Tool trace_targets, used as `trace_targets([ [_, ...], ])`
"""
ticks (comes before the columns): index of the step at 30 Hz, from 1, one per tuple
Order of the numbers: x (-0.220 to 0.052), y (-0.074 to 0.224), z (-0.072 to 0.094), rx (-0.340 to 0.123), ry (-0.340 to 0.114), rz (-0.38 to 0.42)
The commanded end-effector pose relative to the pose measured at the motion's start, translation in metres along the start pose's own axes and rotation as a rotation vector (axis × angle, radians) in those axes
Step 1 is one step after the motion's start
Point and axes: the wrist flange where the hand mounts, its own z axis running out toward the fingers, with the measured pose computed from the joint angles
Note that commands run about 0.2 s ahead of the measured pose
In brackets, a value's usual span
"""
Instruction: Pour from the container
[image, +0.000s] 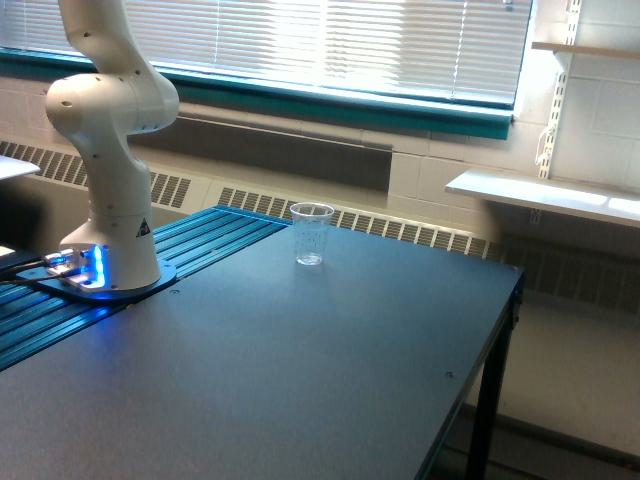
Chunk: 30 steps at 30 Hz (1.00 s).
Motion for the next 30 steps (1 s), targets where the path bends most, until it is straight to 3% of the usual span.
trace_targets([
  [1,-0.015,0.011,-0.021,0.015,0.021,-0.082],
  [13,-0.069,0.024,-0.033,0.030,-0.004,-0.142],
  [22,-0.122,0.030,-0.029,0.060,-0.067,-0.171],
  [30,-0.169,0.047,-0.021,0.020,-0.120,-0.216],
])
